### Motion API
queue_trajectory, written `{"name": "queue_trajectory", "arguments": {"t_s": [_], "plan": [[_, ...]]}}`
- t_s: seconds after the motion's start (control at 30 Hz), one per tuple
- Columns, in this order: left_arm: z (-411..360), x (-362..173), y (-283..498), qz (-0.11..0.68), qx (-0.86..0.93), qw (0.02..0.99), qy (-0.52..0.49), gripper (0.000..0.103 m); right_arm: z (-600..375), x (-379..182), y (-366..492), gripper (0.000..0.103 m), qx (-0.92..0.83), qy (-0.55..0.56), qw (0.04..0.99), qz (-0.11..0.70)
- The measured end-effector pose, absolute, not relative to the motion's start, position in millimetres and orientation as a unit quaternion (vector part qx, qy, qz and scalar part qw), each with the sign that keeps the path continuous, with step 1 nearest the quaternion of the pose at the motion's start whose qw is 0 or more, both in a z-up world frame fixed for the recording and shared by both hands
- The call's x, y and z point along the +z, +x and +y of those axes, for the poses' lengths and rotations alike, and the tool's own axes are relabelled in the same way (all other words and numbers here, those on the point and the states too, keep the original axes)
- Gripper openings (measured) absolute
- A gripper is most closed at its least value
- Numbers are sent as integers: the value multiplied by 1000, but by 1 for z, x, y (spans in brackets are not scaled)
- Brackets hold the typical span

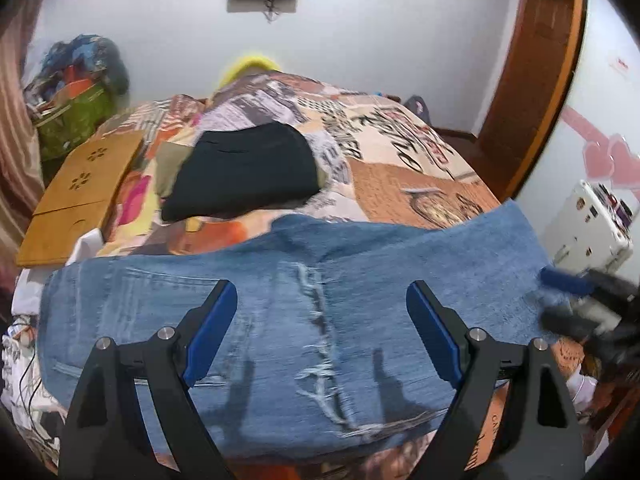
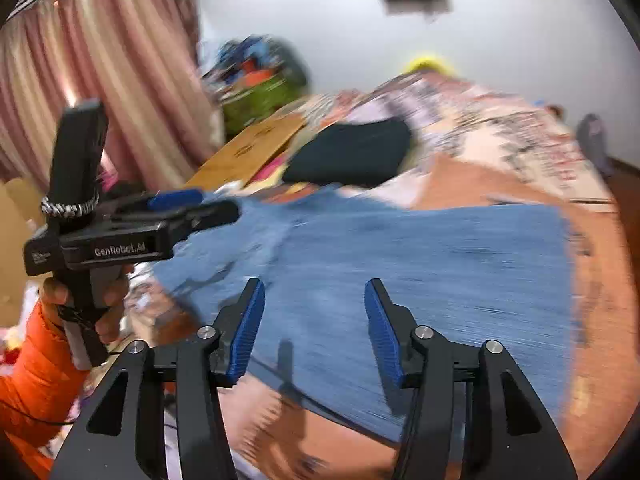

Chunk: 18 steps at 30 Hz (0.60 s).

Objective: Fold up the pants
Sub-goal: 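Lay the hem over toward the waistband and open the right gripper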

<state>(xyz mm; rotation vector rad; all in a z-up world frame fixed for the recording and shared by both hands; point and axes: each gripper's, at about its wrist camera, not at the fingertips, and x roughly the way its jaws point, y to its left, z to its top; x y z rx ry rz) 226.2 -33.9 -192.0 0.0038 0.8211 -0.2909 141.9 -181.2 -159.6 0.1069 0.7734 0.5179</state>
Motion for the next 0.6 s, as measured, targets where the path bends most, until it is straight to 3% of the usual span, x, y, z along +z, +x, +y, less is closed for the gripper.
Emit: {"name": "queue_trajectory", "arguments": {"t_s": [0.27, 0.6], "plan": [[-85, -223, 254, 438, -155, 884, 52, 88, -278, -165, 96, 61, 116, 77, 916, 376], [-109, -248, 279, 465, -151, 870, 68, 88, -288, -196, 86, 62, 119, 82, 900, 411]]}}
